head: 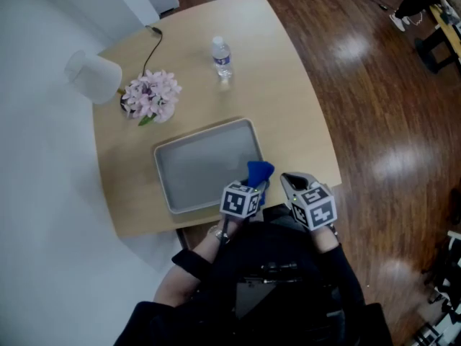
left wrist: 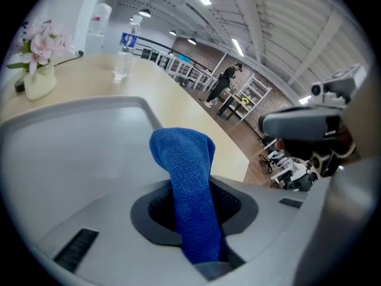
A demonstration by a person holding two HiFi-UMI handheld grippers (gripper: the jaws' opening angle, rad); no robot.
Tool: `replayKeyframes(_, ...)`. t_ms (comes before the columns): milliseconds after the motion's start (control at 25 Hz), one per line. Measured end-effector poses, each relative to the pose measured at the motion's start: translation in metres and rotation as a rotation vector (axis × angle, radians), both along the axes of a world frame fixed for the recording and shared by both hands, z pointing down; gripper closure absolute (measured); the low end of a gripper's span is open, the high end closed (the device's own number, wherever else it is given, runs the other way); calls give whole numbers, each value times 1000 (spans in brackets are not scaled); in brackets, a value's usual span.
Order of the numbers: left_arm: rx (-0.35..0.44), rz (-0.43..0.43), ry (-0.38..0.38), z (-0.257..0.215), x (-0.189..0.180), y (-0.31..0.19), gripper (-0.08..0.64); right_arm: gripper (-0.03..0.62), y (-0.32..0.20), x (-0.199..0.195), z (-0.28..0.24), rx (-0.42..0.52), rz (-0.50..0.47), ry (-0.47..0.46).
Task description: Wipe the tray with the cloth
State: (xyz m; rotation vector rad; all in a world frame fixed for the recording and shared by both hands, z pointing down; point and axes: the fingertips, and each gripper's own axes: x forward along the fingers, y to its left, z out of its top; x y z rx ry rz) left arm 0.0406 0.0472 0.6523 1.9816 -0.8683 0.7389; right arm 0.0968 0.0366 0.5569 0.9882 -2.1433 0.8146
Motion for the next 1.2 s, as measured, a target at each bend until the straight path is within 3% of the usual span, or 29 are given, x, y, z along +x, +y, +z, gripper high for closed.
replayKeyframes(160,54,-117,26,-34,-57,-11,443,588,-10,-24,-7,21,-38,-22)
replayKeyframes(280,79,-207,-3,-44,-114,1,445,588,-17,-45,-11,38,-82,-33)
replayKeyframes(480,11,-376,-59,-21,-196,46,446,588,-27,-84,-16,66,-165,-43)
replayKeyframes(680,-13,-505,-67,-7,-238,54,446,586,-34,-109,-18,72,-214,-45)
replayKeyframes(960,14,-601,-114,0,-298,-20,446,588,-39,-118,-14,50,-239,-28)
replayKeyframes(1200,7,-604,-187,15,-337,-93,445,588,-41,-109,-6,16,-214,-13)
